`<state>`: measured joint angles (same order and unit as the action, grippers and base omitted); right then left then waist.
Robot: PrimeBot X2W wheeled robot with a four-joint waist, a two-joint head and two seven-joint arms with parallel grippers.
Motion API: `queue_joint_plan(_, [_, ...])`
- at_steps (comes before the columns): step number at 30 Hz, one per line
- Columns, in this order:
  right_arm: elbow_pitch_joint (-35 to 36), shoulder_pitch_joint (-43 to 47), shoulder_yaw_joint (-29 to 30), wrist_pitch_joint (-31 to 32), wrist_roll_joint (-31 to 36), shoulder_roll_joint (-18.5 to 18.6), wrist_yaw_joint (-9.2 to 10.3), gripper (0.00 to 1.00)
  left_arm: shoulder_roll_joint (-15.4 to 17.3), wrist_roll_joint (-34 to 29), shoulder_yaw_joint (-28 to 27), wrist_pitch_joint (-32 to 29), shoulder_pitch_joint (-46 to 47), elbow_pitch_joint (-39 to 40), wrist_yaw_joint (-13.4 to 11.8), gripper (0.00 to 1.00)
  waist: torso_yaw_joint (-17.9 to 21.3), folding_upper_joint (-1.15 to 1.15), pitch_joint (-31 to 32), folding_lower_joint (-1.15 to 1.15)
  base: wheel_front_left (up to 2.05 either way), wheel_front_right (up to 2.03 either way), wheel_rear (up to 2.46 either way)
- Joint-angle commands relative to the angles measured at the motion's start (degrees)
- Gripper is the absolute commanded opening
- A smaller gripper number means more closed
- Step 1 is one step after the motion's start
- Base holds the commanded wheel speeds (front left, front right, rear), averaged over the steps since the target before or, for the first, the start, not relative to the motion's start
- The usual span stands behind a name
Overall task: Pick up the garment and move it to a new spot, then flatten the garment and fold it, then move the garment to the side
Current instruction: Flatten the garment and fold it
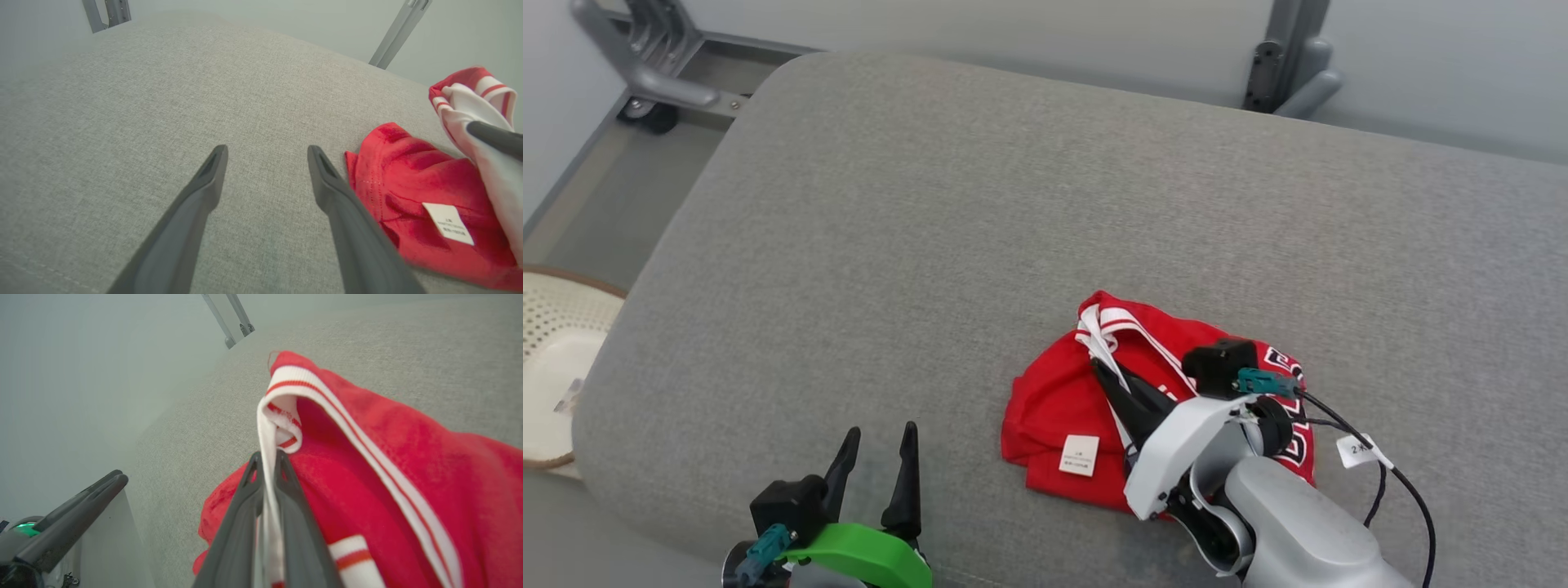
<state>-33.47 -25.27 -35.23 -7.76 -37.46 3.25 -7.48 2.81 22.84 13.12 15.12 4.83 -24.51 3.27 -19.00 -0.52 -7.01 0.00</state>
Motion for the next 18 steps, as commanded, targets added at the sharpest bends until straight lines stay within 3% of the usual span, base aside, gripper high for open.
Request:
queue_joint_plan(1, [-0.85, -1.15, -0.6, -0.58, -0.34, -0.09, 0.0, 0.0, 0.18, 0.54, 0.07, 0.0, 0.95, -0.07, -0.4, 1.0, -4.77, 0.52, -2.0, 0.0, 0.0, 0.0, 0.0])
queue_joint_plan(4, [-3.21, -3.01, -3.03, -1.56, -1.93, -0.16, 0.0, 0.0, 0.17, 0.81, 0.32, 0.0, 0.81, -0.04, -0.51, 1.0, -5.8, 0.52, -2.15, 0.0, 0.0, 0.0, 0.0])
queue_joint_plan(5, [-3.51, -3.51, -4.01, -1.8, -2.89, -0.22, -0.01, 0.3, 0.17, 0.84, 0.31, 0.0, 0.73, -0.04, -0.59, 1.0, -5.94, 0.52, -2.11, 0.0, 0.0, 0.0, 0.0])
queue_joint_plan(6, [-3.65, -4.0, -4.89, -2.35, -3.89, -0.25, 0.0, 0.92, 0.18, 0.86, 0.21, 0.0, 0.59, -0.04, -0.71, 1.0, -5.88, 0.52, -2.05, 0.0, 0.0, 0.0, 0.0])
queue_joint_plan(7, [-3.56, -4.58, -5.65, -2.97, -4.79, -0.22, 0.0, 1.0, 0.17, 0.88, -0.04, 0.0, 0.46, -0.01, -0.85, 1.0, -5.63, 0.52, -1.98, 0.0, 0.0, 0.0, 0.0])
queue_joint_plan(12, [-3.03, -6.23, -7.34, -6.14, -6.94, -0.12, 0.0, 1.0, 0.18, 0.5, -1.65, 0.0, 0.05, 0.45, -1.06, 1.0, -2.19, 0.52, -1.24, 0.0, 0.0, 0.0, 0.0])
queue_joint_plan(18, [1.05, -5.26, 1.38, -7.43, -4.91, 1.09, 0.0, 1.0, 0.2, -0.66, -3.81, 0.0, -0.53, 1.12, -1.08, 1.0, 3.43, 0.52, 0.15, 0.0, 0.0, 0.0, 0.0])
